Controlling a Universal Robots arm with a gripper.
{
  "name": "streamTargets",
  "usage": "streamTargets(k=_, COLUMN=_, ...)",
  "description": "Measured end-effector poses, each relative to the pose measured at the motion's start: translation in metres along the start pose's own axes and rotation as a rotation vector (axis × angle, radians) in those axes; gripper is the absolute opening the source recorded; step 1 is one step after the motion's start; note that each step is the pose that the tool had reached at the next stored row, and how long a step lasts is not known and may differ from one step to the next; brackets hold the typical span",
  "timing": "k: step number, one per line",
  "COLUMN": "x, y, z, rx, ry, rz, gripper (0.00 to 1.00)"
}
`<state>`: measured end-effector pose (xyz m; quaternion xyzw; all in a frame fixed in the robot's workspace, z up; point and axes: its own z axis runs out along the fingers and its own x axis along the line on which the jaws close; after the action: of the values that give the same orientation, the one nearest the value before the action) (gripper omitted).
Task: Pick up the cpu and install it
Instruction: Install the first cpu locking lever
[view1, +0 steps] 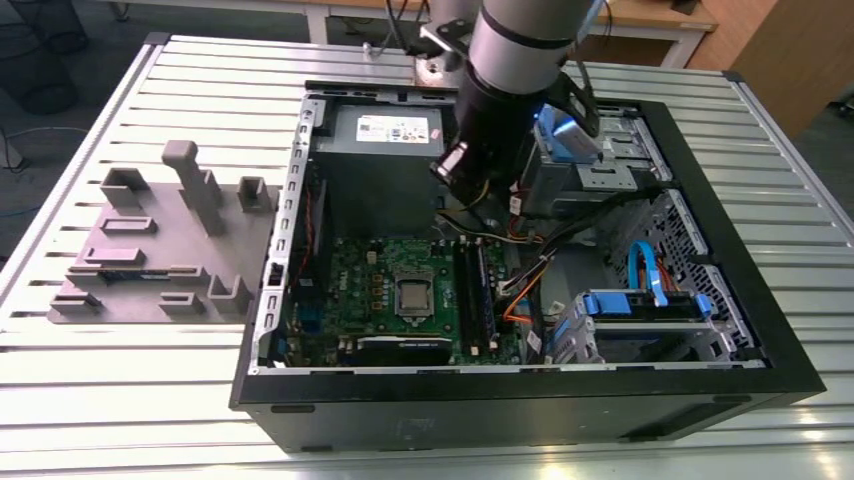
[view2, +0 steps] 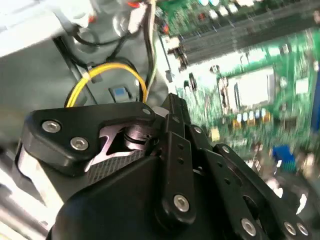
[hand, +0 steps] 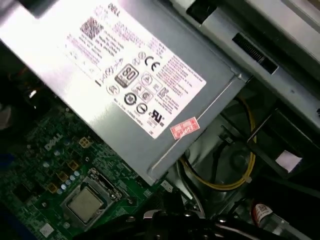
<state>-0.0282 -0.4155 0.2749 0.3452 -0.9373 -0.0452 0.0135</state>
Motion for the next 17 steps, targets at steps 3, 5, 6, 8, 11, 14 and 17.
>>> streamTargets(k=3, x=0.0130, y=0.0110, z=-0.0168, rx=0.0106, ry=-0.0098, rz=0.122, gripper=0.10)
streamTargets(k=5, x=0.0223, y=0.0202, z=-0.0301, rx=0.0187, ry=-0.0179, rz=0.217, gripper=0.10)
streamTargets(k=6, x=0.0271, y=0.0255, z=-0.0375, rx=0.0227, ry=-0.0225, rz=0.270, gripper=0.10)
streamTargets(k=8, x=0.0361, y=0.0369, z=-0.0528, rx=0.0311, ry=-0.0319, rz=0.376, gripper=0.10)
streamTargets(k=11, x=0.0462, y=0.0527, z=-0.0730, rx=0.0416, ry=-0.0450, rz=0.517, gripper=0.10)
streamTargets(k=14, x=0.0528, y=0.0656, z=-0.0889, rx=0.0491, ry=-0.0559, rz=0.626, gripper=0.10)
streamTargets(k=17, x=0.0569, y=0.0752, z=-0.1006, rx=0.0544, ry=-0.0639, rz=0.705, gripper=0.10)
